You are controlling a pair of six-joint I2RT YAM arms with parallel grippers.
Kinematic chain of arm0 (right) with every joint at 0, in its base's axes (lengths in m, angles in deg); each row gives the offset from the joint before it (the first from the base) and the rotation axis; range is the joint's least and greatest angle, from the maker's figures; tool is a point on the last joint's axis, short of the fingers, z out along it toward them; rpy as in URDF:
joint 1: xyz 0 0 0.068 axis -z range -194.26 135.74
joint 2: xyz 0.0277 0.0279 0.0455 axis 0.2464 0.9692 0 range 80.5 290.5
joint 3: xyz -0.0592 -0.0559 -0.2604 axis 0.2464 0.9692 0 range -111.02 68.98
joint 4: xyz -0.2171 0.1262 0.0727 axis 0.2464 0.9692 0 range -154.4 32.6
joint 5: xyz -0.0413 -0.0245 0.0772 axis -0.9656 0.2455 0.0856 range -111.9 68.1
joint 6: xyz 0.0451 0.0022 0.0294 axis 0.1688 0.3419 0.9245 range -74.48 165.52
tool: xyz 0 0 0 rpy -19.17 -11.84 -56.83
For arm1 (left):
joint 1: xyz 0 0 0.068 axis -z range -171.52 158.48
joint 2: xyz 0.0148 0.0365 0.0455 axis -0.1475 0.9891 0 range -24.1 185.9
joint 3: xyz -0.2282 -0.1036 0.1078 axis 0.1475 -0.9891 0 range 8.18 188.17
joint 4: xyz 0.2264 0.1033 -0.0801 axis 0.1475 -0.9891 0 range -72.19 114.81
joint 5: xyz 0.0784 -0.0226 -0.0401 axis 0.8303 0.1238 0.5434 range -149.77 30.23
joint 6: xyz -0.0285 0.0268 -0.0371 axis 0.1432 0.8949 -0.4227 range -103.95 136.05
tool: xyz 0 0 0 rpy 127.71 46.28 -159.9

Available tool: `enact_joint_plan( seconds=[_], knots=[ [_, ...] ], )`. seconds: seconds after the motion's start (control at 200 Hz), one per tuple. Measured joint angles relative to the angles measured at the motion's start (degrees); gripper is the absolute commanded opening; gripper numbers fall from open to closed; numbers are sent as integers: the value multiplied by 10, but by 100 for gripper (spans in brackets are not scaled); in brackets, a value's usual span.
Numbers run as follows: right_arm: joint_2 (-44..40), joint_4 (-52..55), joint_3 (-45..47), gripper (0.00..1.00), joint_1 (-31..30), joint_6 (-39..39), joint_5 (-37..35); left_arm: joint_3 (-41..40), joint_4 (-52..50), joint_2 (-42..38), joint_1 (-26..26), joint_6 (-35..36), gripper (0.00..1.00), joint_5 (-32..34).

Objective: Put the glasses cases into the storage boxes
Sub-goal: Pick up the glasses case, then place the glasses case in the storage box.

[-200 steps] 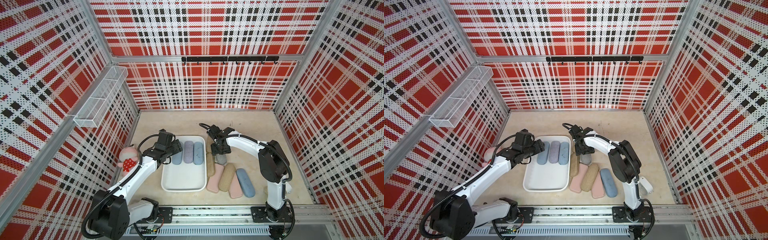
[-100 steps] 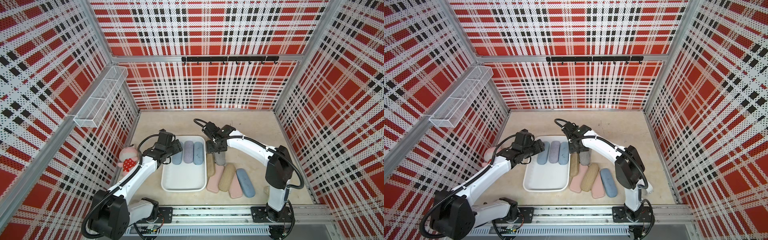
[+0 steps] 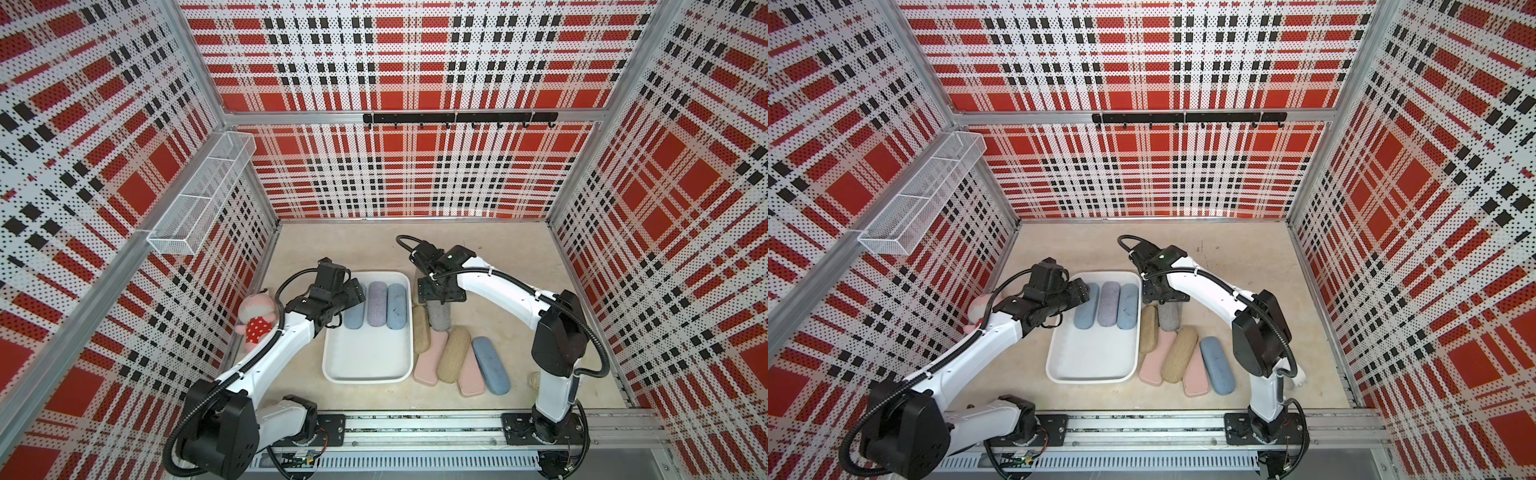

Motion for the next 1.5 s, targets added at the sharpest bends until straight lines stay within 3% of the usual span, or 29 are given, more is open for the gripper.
enact_joint_plan(
  seconds=[0.501, 0.616, 0.767, 1.077, 1.308, 1.498],
  knots=[
    [41, -58, 57, 78, 10, -17, 51, -17, 5, 0, 9, 0, 78, -2],
    [43, -64, 80, 63, 10, -15, 56, -18, 5, 0, 12, 0, 79, -2],
    [43, -72, 83, 56, 10, -16, 54, -18, 5, 0, 14, 0, 78, -2],
    [27, -48, 73, 56, 0, -9, 43, -18, 6, 0, 14, -1, 79, -1],
    [-3, -11, -38, 59, -108, 47, 56, -18, 12, 0, 13, -1, 78, 3],
    [19, -33, -79, 59, -197, 124, 130, -19, 17, 0, 9, -3, 79, 7]
  ],
)
